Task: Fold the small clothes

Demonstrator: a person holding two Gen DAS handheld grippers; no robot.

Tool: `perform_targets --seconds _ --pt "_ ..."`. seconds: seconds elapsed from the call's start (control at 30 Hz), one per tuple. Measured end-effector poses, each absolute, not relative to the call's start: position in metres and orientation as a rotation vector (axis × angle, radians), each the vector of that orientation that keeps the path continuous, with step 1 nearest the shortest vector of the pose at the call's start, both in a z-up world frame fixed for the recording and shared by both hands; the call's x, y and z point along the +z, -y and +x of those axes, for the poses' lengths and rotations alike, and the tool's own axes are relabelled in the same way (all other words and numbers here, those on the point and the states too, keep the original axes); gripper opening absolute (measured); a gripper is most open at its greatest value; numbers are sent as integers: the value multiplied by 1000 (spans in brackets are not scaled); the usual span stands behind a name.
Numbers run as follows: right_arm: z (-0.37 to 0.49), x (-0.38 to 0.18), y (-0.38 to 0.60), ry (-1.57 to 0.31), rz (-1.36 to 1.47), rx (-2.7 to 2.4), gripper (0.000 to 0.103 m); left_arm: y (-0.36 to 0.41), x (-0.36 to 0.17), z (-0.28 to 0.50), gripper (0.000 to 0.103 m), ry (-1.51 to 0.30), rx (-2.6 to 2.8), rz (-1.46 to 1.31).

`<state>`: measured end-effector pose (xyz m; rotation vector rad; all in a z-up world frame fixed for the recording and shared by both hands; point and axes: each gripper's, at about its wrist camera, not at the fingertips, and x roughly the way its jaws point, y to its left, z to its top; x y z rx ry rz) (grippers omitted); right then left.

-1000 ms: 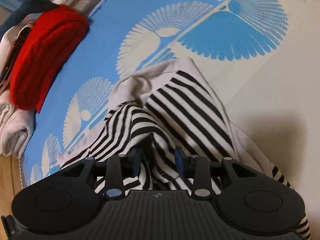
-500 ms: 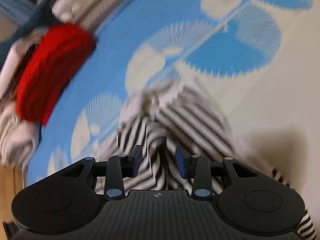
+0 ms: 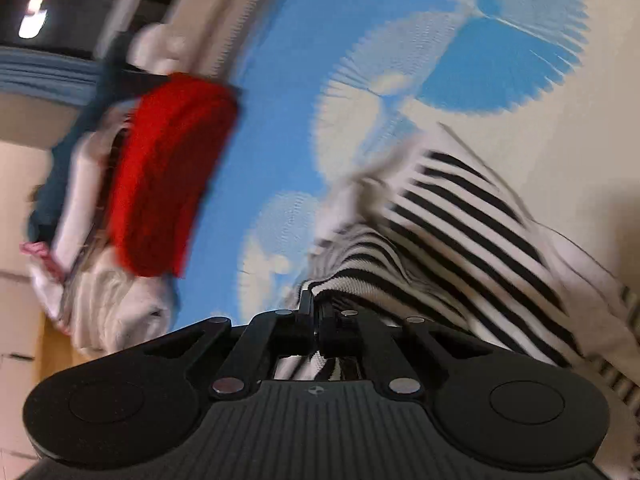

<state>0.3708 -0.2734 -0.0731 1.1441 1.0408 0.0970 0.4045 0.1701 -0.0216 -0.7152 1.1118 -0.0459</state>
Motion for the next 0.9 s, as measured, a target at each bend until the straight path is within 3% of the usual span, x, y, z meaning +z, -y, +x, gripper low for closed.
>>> perform_targets --seconds 0.13,0.2,0.27,0.33,0.43,0.6,0.67,0.73,0.9 --pt "372 -112 268 -1327 990 -101 6 -176 -62 408 5 -1300 89 -679" --pt "372 -104 268 -1295 901 -144 6 -181 -54 409 8 -1263 115 -662" --pt "375 -76 268 -1148 813 -120 8 -183 -31 409 14 -1144 115 -617" --pt "375 -51 262 -993 737 -67 20 -176 -12 409 17 -1027 74 -569" --pt "385 -40 252 -873 716 87 24 -163 -7 412 17 -952 -25 -552" --pt "410 -94 236 -1067 692 120 24 -151 -64 425 15 -1127 21 -504" --pt "413 -121 240 -1182 645 28 22 -158 -91 423 2 -1231 83 -533" --pt "410 -128 245 -1181 687 4 16 -164 -85 422 2 -1222 88 -578" --pt "404 -94 246 -1050 646 66 22 -158 -50 423 9 -1111 16 -535"
